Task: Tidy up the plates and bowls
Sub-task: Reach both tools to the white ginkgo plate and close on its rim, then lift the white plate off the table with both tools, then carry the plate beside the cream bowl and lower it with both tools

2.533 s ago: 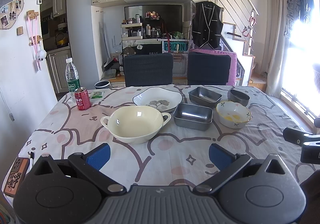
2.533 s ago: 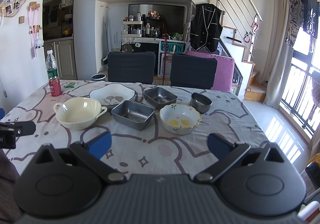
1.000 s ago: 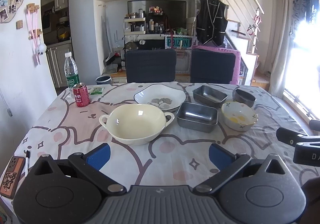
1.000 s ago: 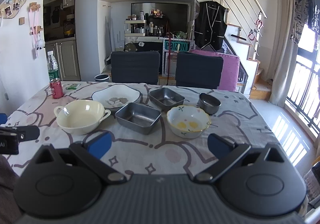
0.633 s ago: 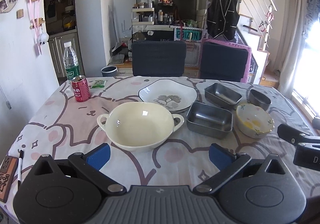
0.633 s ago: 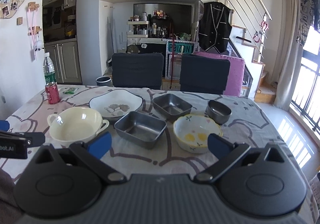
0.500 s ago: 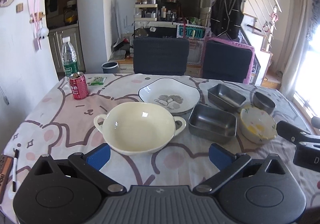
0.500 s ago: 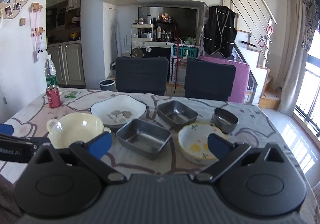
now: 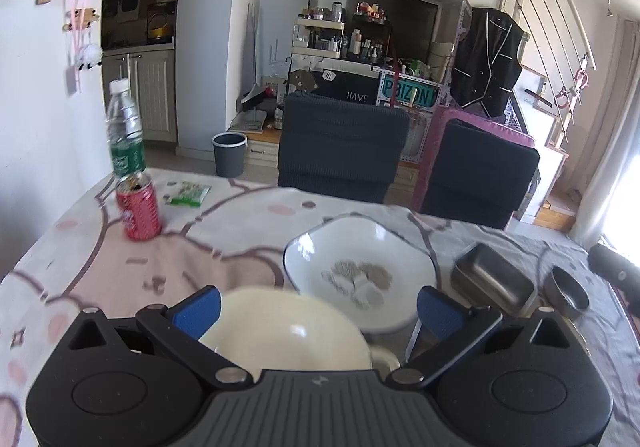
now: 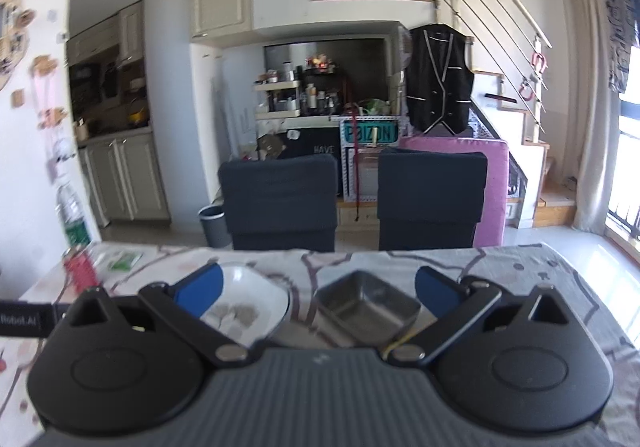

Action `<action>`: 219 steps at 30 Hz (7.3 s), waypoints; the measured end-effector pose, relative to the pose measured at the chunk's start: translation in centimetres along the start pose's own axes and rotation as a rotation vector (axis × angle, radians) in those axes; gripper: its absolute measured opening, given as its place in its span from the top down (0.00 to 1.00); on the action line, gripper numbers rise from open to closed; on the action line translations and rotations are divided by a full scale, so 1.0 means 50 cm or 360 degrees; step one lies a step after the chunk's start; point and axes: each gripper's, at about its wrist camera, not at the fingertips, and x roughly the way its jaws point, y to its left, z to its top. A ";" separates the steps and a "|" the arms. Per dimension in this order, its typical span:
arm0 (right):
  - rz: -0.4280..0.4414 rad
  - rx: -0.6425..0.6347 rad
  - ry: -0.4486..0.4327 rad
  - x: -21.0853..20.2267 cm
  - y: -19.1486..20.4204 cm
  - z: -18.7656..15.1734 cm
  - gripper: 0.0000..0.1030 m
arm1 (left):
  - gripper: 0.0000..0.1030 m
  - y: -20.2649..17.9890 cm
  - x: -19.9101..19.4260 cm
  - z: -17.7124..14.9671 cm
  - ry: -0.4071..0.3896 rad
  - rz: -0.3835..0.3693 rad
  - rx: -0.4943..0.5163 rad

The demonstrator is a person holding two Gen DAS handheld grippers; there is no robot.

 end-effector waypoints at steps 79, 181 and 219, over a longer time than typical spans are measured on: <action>0.0245 0.0667 0.1067 0.502 0.060 -0.081 0.88 | 0.86 0.101 0.550 0.136 0.0636 -0.0248 0.0233; 0.0180 0.0168 0.1280 0.026 -0.018 -0.221 0.80 | 0.82 0.040 0.092 -0.251 0.1039 -0.0300 -0.0035; 0.0173 0.0041 0.1338 0.020 -0.004 -0.240 0.81 | 0.82 0.012 0.088 -0.254 0.0999 -0.0332 0.0195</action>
